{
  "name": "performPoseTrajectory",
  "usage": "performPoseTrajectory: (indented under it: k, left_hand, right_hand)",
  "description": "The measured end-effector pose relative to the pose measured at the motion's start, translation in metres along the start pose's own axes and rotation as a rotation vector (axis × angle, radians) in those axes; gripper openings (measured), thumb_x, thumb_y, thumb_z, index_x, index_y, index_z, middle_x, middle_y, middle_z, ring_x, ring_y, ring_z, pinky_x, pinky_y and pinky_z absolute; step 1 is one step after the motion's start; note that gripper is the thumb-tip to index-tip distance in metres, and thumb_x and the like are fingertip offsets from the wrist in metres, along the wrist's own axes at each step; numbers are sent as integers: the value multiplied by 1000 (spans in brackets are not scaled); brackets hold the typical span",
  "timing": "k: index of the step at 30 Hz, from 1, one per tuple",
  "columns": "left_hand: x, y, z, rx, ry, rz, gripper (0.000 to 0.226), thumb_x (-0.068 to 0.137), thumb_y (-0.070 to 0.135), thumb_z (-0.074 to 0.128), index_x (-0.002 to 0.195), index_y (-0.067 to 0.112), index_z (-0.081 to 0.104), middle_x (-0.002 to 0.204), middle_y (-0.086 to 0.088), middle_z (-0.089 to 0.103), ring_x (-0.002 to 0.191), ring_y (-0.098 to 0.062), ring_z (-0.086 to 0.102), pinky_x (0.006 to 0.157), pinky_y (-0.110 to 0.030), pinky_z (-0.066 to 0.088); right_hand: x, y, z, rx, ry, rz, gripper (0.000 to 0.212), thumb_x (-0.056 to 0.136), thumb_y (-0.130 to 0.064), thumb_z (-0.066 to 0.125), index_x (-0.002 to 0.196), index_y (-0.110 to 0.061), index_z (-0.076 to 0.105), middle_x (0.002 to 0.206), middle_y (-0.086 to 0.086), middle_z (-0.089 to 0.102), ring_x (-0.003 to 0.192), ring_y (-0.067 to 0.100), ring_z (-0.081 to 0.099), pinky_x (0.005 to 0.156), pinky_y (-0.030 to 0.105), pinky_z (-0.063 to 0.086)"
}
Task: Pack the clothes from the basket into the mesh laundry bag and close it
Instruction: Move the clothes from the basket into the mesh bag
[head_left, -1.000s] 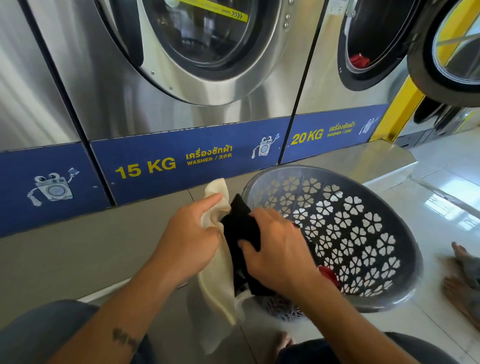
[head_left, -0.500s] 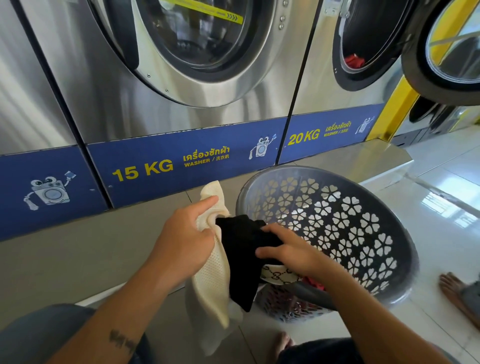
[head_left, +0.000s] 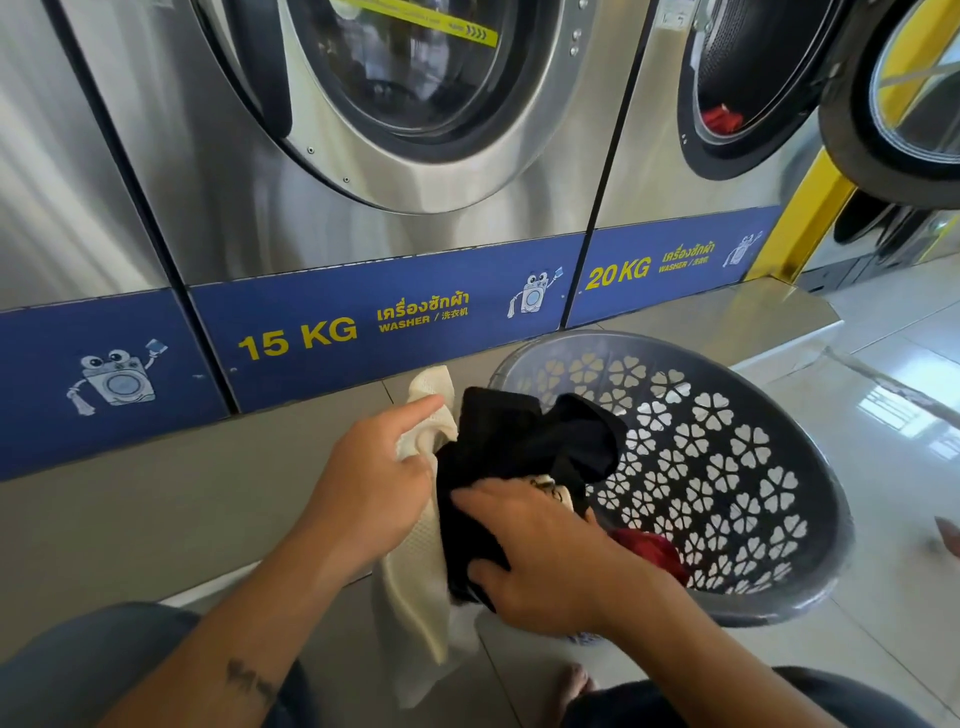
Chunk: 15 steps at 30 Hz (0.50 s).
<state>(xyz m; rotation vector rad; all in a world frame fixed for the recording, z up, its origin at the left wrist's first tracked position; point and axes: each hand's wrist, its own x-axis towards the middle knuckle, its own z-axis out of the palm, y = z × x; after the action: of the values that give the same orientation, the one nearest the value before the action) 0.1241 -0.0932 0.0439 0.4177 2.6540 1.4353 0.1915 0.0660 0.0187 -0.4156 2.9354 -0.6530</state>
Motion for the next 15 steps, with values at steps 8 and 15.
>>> performPoseTrajectory:
  k: [8, 15]
  left_hand:
    - [5, -5, -2, -8, -23, 28, 62, 86, 2, 50, 134, 40, 50, 142, 11, 49, 103, 6, 56, 71, -2, 40]
    - [3, -4, 2, 24, -36, 49, 62, 87, 1, 49, 136, 39, 49, 145, 9, 45, 122, -7, 50, 80, -6, 37]
  right_hand:
    - [3, 48, -26, 61, 270, 302, 92, 67, -50, 71, 145, -52, 24, 155, 5, 30, 145, 28, 24, 117, 50, 28]
    - [10, 64, 1, 284, 295, 318, 46, 71, -25, 67, 115, -37, 58, 102, -14, 69, 95, 8, 64, 86, 39, 55]
